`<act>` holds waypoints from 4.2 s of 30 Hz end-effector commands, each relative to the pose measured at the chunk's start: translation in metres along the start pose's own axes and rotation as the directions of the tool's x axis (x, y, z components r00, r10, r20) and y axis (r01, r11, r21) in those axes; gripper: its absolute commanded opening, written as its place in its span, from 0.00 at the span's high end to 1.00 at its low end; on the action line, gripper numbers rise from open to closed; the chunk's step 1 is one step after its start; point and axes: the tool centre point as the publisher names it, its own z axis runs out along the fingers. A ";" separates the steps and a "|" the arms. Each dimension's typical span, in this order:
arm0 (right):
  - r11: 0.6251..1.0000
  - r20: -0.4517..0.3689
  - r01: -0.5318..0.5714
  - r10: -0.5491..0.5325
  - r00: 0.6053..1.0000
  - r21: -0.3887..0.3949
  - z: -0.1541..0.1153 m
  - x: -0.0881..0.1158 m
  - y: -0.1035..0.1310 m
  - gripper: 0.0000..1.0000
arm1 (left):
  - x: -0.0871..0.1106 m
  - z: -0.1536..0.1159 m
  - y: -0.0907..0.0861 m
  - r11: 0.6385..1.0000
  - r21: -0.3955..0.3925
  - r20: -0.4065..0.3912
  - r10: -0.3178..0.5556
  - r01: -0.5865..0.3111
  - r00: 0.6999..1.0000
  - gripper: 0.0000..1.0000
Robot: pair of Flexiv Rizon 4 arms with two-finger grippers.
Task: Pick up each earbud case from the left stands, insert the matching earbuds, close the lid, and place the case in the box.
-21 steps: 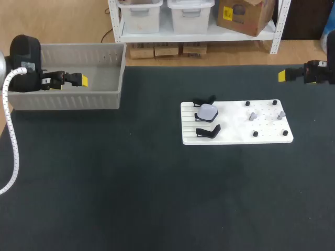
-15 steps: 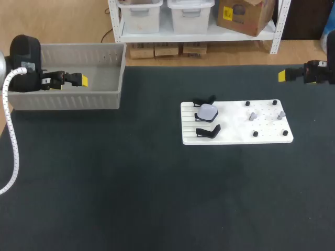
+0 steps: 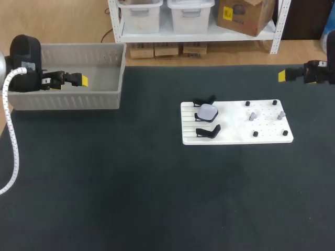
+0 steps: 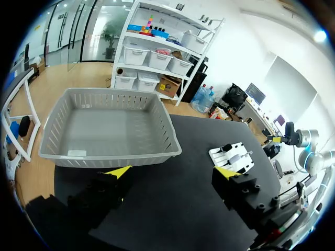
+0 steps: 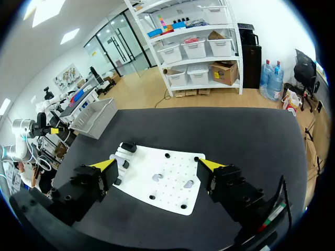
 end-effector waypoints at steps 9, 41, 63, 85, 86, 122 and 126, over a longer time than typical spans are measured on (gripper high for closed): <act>1.000 0.000 0.001 -0.001 1.000 -0.002 0.000 0.000 0.000 0.00 | -0.011 -0.008 -0.015 0.978 0.097 0.169 0.164 -0.182 0.972 0.00; 1.000 0.000 0.001 -0.001 1.000 -0.002 0.000 0.000 0.000 0.00 | 0.003 0.049 -0.084 0.470 0.491 0.316 0.689 -0.734 0.653 0.00; 1.000 0.000 0.001 -0.001 1.000 -0.002 0.000 0.000 0.000 0.00 | 0.009 0.054 -0.090 0.489 0.465 0.312 0.690 -0.738 0.653 0.00; 1.000 0.000 0.001 -0.001 1.000 -0.002 0.000 0.000 0.000 0.00 | 0.045 0.151 -0.163 0.360 0.552 0.353 0.716 -0.752 0.602 0.00; 1.000 0.000 0.001 -0.001 1.000 -0.002 0.000 0.000 0.000 0.00 | 0.048 0.154 -0.165 0.361 0.554 0.352 0.715 -0.750 0.604 0.00; 1.000 0.000 0.001 -0.001 1.000 -0.002 0.000 0.000 0.000 0.00 | 0.062 0.230 -0.194 0.325 0.583 0.355 0.722 -0.744 0.593 0.55; 1.000 0.000 0.001 -0.001 1.000 -0.002 0.000 0.000 0.000 0.00 | 0.066 0.231 -0.195 0.330 0.585 0.353 0.719 -0.741 0.599 0.56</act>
